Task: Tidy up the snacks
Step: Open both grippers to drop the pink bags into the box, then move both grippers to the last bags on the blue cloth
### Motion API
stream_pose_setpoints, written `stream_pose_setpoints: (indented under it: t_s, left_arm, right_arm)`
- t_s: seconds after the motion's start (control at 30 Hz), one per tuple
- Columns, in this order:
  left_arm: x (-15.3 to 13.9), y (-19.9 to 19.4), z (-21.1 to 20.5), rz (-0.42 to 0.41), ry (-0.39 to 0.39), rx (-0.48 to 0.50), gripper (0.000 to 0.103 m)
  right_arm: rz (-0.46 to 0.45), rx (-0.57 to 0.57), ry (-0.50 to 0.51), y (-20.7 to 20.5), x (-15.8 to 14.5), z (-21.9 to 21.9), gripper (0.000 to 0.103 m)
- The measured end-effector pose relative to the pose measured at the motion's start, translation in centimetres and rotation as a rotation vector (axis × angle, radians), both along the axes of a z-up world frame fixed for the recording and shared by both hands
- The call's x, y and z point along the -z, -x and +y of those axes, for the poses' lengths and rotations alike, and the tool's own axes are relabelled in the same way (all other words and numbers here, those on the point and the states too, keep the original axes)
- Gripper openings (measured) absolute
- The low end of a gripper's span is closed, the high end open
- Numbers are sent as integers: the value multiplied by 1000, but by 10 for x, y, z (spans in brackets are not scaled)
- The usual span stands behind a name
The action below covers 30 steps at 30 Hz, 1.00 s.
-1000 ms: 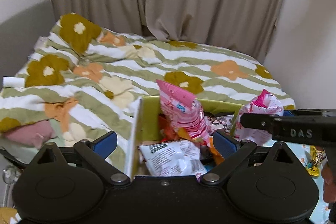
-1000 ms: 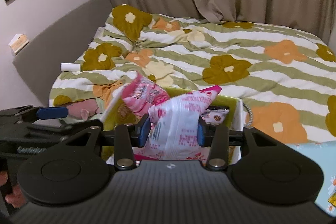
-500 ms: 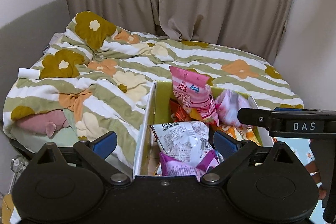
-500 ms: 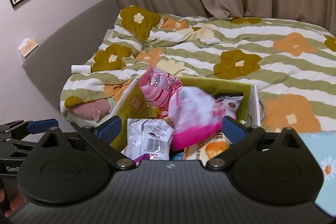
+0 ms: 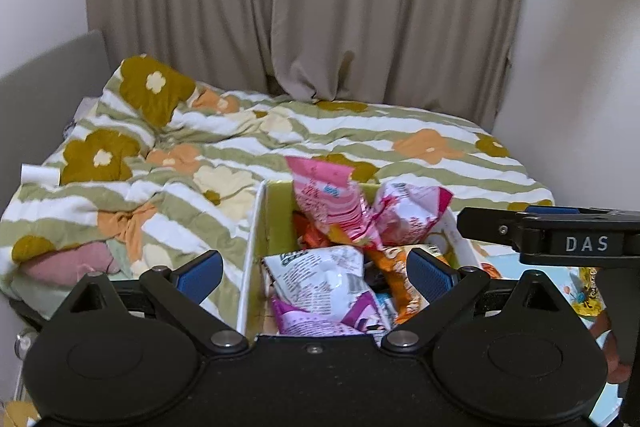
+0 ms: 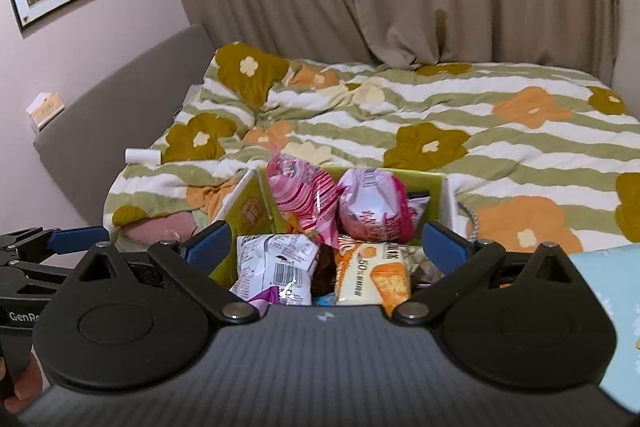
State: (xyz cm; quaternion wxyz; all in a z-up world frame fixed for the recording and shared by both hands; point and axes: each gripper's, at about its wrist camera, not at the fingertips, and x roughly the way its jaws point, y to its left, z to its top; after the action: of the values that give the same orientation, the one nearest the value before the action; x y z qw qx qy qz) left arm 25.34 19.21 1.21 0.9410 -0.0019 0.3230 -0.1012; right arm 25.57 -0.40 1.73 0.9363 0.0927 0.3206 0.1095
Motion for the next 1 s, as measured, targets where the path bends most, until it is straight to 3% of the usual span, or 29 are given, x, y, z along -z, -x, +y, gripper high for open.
stream_pose_setpoints:
  t_s: [0.27, 0.47, 0.77, 1.0]
  left_arm:
    - [-17, 20, -39, -65, -23, 38, 100]
    - [-20, 33, -94, -98, -17, 83, 100]
    - [3, 29, -198, -30, -30, 151, 100]
    - [39, 14, -261, 58, -69, 102, 100]
  right_arm:
    - [-45, 96, 58, 44, -23, -35, 103]
    - [-64, 208, 69, 74, -23, -97, 103]
    - [-7, 373, 89, 98, -5, -211, 103]
    - [59, 423, 108, 98, 27, -278, 103]
